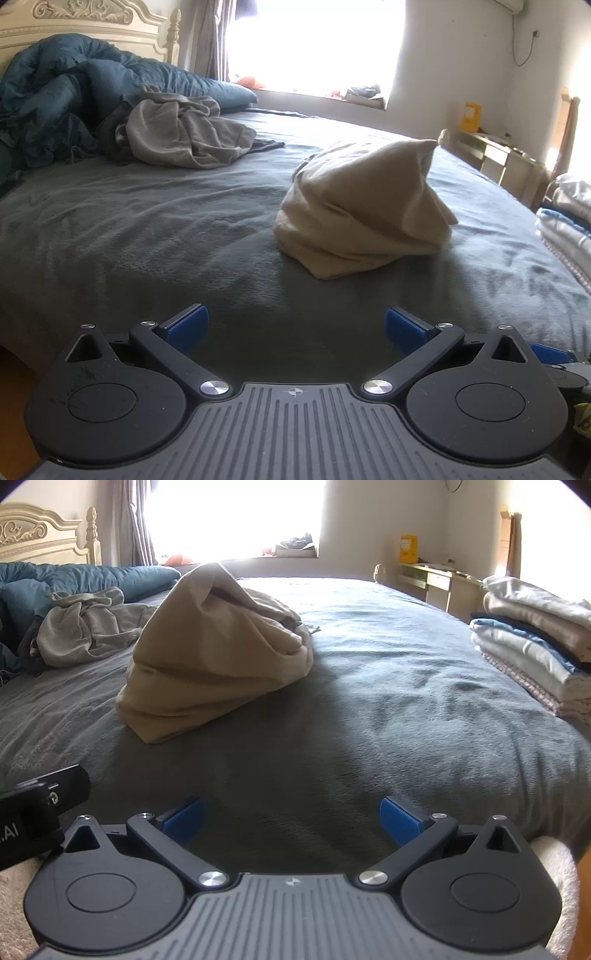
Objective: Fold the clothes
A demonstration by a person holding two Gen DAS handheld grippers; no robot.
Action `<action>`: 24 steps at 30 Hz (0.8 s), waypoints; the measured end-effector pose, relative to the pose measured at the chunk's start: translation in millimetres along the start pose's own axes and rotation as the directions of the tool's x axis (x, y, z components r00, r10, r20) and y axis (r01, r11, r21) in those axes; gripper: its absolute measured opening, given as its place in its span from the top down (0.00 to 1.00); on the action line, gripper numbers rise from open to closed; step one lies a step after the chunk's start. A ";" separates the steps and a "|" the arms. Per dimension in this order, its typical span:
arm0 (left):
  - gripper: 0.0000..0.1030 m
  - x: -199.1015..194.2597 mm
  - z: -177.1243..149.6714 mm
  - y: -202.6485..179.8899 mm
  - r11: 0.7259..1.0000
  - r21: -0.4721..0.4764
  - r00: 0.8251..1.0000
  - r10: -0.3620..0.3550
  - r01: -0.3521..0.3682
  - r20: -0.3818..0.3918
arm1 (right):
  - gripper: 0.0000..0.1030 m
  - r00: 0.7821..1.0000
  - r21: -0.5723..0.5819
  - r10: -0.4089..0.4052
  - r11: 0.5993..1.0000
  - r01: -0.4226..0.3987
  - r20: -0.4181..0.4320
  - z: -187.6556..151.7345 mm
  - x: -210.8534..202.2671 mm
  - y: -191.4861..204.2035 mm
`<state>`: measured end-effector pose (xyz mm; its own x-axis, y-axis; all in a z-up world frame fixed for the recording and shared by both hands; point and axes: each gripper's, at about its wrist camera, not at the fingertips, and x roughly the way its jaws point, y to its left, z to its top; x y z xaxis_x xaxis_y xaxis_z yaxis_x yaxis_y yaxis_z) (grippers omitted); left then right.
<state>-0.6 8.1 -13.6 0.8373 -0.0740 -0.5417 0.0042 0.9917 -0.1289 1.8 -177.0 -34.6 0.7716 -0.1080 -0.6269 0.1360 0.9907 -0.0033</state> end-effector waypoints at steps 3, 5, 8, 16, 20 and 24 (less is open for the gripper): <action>0.00 -0.4 0.0 1.8 1.000 -0.009 1.000 0.005 -0.005 -0.001 | 0.00 1.000 -0.004 -0.003 1.000 0.003 0.000 -0.6 0.2 0.7; 0.00 0.3 -0.4 1.1 1.000 -0.004 1.000 0.014 -0.014 -0.003 | 0.00 1.000 -0.004 -0.007 1.000 0.007 0.001 -0.8 -0.2 0.4; 0.00 1.4 -1.3 -0.5 1.000 0.010 1.000 0.027 -0.027 -0.005 | 0.00 1.000 0.003 -0.012 1.000 0.012 -0.003 -1.7 0.2 -1.9; 0.00 2.5 -2.7 2.2 0.999 0.014 0.999 0.044 -0.044 -0.007 | 0.00 1.000 0.005 -0.011 1.000 0.011 -0.011 -2.3 2.2 -1.9; 0.00 2.6 -3.1 5.1 0.999 0.011 0.999 0.048 -0.048 -0.008 | 0.00 1.000 0.003 -0.011 1.000 0.011 -0.012 -3.0 2.3 -1.0; 0.00 3.4 -3.2 5.6 0.999 0.008 0.999 0.054 -0.053 -0.011 | 0.00 1.000 0.002 -0.010 1.000 0.010 -0.013 -3.3 2.4 -0.4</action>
<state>0.6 13.0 -18.9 0.8302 -0.0219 -0.5571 -0.0362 0.9950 -0.0931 1.5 -177.4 -38.8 0.7622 -0.1171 -0.6367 0.1451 0.9894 -0.0083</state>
